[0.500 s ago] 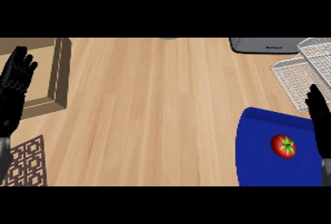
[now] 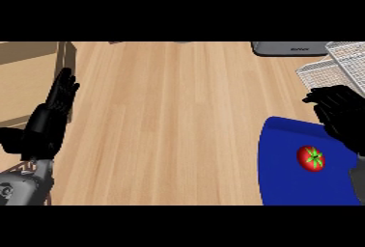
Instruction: Pick the tomato from the tray and place it in the tiered basket
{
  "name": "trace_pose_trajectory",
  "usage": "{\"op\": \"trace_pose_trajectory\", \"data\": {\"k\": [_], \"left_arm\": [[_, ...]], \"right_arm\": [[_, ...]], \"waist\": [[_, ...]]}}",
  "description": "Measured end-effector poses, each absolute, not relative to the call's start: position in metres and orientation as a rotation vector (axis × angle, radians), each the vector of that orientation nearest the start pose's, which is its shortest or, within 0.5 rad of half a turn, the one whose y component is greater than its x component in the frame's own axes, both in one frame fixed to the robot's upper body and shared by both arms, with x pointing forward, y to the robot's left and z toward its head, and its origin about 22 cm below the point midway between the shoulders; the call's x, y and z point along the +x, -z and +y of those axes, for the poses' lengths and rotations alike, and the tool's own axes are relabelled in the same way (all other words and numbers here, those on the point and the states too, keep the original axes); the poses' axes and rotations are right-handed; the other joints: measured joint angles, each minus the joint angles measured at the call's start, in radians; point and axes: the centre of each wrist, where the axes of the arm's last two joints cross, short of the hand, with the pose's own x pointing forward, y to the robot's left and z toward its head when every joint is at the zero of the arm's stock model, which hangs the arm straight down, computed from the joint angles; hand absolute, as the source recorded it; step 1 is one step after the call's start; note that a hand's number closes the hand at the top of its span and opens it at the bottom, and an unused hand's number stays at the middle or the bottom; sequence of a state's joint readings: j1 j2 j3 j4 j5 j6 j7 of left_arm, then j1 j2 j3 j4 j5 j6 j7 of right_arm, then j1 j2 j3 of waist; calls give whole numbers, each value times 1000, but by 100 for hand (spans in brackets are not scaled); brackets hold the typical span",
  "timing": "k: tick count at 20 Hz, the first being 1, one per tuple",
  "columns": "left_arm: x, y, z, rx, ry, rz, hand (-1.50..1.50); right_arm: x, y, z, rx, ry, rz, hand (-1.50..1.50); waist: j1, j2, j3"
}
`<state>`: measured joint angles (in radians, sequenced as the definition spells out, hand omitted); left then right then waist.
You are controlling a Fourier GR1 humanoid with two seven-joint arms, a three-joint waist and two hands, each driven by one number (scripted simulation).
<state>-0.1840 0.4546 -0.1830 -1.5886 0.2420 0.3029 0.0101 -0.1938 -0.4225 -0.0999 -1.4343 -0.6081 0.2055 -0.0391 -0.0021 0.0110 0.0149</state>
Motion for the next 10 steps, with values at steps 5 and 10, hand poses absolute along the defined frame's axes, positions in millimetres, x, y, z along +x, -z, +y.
{"op": "trace_pose_trajectory", "data": {"k": [5,10], "left_arm": [[274,-55,251,181,106,-1689,0],[272,-46,234,176,99,-1677,0]], "right_arm": [[288,-49,-343,720,-26,-1660,-150],[283,-72,-407,889,-222,-1716,-150]], "waist": [[6,4,-1],[0,3,-4]]}}
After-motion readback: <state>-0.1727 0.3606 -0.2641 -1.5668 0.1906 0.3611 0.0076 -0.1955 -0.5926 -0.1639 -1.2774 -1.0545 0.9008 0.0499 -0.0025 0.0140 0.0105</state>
